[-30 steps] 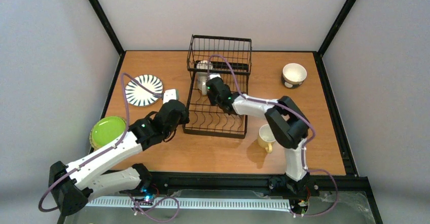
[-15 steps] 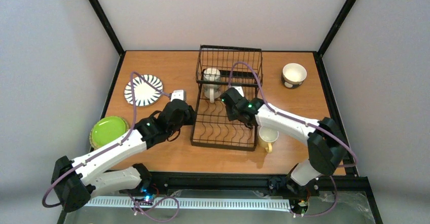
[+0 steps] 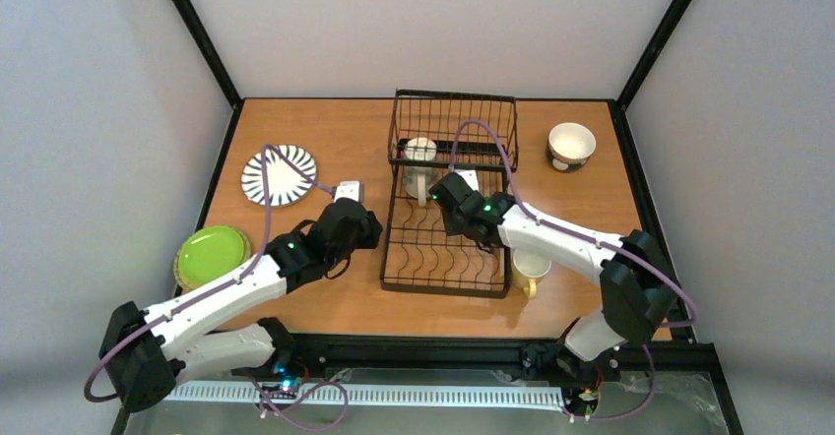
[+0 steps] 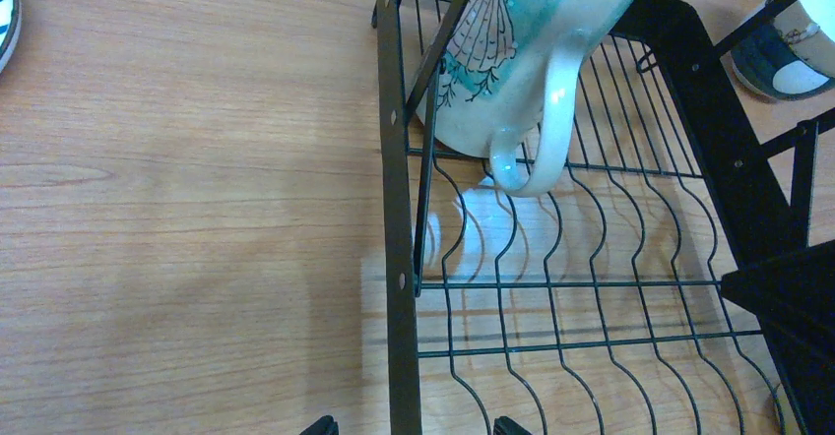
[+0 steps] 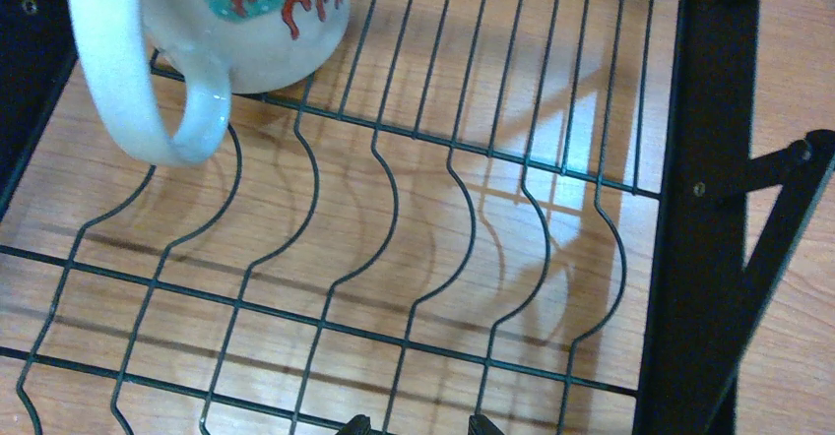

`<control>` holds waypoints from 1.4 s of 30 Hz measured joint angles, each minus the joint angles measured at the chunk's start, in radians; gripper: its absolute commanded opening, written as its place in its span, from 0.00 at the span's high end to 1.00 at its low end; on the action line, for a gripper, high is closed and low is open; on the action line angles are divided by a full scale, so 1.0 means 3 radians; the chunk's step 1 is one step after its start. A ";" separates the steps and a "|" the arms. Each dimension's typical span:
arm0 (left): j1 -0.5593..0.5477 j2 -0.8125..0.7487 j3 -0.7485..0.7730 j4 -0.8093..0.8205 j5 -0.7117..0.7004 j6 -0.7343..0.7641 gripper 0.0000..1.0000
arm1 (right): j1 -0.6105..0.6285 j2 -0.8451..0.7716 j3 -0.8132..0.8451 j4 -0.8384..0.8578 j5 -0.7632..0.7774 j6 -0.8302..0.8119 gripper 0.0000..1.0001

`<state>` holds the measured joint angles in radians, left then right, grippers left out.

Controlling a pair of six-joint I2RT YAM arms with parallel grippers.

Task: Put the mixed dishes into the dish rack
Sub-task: Move the dish rack to the center of the board.

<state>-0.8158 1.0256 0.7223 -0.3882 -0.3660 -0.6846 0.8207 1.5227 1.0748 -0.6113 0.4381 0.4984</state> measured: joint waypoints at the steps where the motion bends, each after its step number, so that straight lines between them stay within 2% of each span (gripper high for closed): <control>1: 0.0000 0.0000 -0.0006 0.0005 0.0005 -0.0001 0.10 | 0.0000 0.0013 0.0005 0.0023 -0.0008 -0.0001 0.42; 4: 0.0000 0.0000 -0.0013 0.0036 0.0032 -0.0001 0.10 | 0.0006 0.0074 0.0031 0.0109 -0.0033 -0.0014 0.39; 13: 0.0000 0.0172 -0.0013 0.0117 0.0093 -0.0001 0.10 | 0.0009 0.0233 0.0004 0.0350 -0.0161 -0.0023 0.38; 22: 0.0000 0.0380 -0.0011 0.0220 0.0155 0.0001 0.10 | 0.0028 0.0201 -0.0286 0.0365 -0.0291 0.0039 0.38; 39: 0.0000 0.0985 0.0027 0.0463 0.0187 0.0042 0.11 | 0.0523 -0.0491 -0.0376 -0.0046 -0.0251 0.0437 0.38; 42: 0.0000 0.1123 0.0057 0.0505 0.0173 0.0061 0.14 | 0.0584 -0.0577 -0.0375 -0.0140 -0.0220 0.0505 0.39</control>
<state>-0.8158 1.3624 0.7395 -0.2367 -0.3141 -0.6662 0.9958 1.3495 0.9623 -0.6533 0.3721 0.6498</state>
